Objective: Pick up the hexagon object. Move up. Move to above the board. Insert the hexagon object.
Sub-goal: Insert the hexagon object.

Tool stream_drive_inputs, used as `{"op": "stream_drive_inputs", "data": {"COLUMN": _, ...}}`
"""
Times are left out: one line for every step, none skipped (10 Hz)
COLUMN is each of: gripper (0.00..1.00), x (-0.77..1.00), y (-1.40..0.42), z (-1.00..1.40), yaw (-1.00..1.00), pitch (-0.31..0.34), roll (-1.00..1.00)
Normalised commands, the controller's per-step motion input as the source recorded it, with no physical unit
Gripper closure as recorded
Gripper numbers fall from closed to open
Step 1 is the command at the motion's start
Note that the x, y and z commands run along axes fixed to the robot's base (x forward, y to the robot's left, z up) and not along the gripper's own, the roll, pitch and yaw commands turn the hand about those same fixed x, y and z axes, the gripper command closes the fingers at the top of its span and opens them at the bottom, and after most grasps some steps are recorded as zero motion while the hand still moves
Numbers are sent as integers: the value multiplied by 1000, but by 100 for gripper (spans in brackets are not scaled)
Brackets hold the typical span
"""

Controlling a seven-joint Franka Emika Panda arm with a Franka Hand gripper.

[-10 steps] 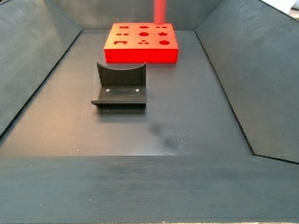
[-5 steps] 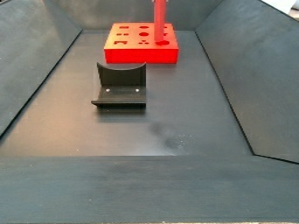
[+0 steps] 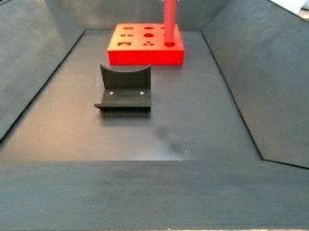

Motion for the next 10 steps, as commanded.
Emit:
{"op": "stream_drive_inputs", "data": {"gripper": 100, "x": 0, "y": 0, "z": -220, "yaw": 6, "pitch": -50, "roll": 0}}
{"op": "stream_drive_inputs", "data": {"gripper": 100, "x": -180, "y": 0, "z": -209, "yaw": 23, "pitch": -86, "roll": 6}}
{"op": "stream_drive_inputs", "data": {"gripper": 100, "x": -211, "y": 0, "z": -174, "yaw": 26, "pitch": -73, "roll": 26}}
{"op": "stream_drive_inputs", "data": {"gripper": 100, "x": -220, "y": 0, "z": -140, "yaw": 60, "pitch": -84, "roll": 23}}
{"op": "stream_drive_inputs", "data": {"gripper": 100, "x": -154, "y": 31, "z": -223, "yaw": 160, "pitch": -96, "roll": 37}}
{"op": "stream_drive_inputs", "data": {"gripper": 100, "x": 0, "y": 14, "z": -371, "yaw": 234, "pitch": -100, "roll": 23}}
{"op": "stream_drive_inputs", "data": {"gripper": 100, "x": 94, "y": 0, "z": -740, "yaw": 226, "pitch": -179, "roll": 0}}
{"op": "stream_drive_inputs", "data": {"gripper": 100, "x": 166, "y": 0, "z": -871, "yaw": 191, "pitch": -180, "roll": 0}}
{"op": "stream_drive_inputs", "data": {"gripper": 100, "x": 0, "y": -46, "z": -409, "yaw": 0, "pitch": -187, "roll": -100}}
{"op": "stream_drive_inputs", "data": {"gripper": 100, "x": 71, "y": 0, "z": -17, "yaw": 0, "pitch": 0, "roll": -11}}
